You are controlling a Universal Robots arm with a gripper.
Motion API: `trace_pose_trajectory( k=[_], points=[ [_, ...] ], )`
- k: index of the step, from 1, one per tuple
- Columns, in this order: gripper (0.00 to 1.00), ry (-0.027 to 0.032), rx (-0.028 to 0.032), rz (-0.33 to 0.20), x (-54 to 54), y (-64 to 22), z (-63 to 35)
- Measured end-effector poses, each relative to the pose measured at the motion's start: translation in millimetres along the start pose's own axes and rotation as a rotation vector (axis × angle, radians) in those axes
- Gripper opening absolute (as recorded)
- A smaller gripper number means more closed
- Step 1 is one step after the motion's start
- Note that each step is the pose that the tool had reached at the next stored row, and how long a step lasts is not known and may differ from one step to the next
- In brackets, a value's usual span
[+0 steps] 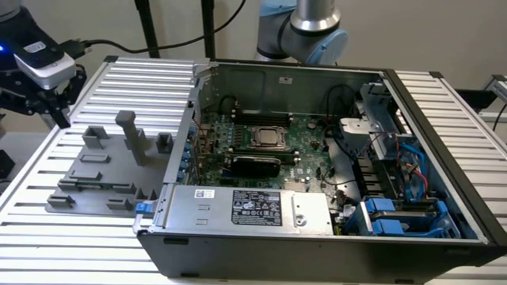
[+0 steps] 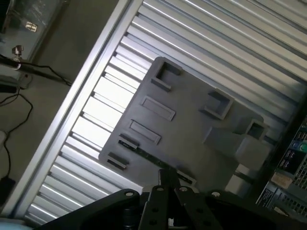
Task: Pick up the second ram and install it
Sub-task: 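Pick up the second ram and move it above second insertion slot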
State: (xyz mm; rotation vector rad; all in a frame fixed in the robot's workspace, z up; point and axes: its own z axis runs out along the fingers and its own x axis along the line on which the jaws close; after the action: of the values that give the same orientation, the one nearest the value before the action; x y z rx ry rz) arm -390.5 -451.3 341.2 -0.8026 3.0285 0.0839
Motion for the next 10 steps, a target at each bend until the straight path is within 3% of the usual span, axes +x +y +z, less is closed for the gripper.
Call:
trace_pose_trajectory(
  k=[10],
  points=[
    [0.11,0.0091,-0.0038,-0.182,0.1,-0.3,5.9]
  ],
)
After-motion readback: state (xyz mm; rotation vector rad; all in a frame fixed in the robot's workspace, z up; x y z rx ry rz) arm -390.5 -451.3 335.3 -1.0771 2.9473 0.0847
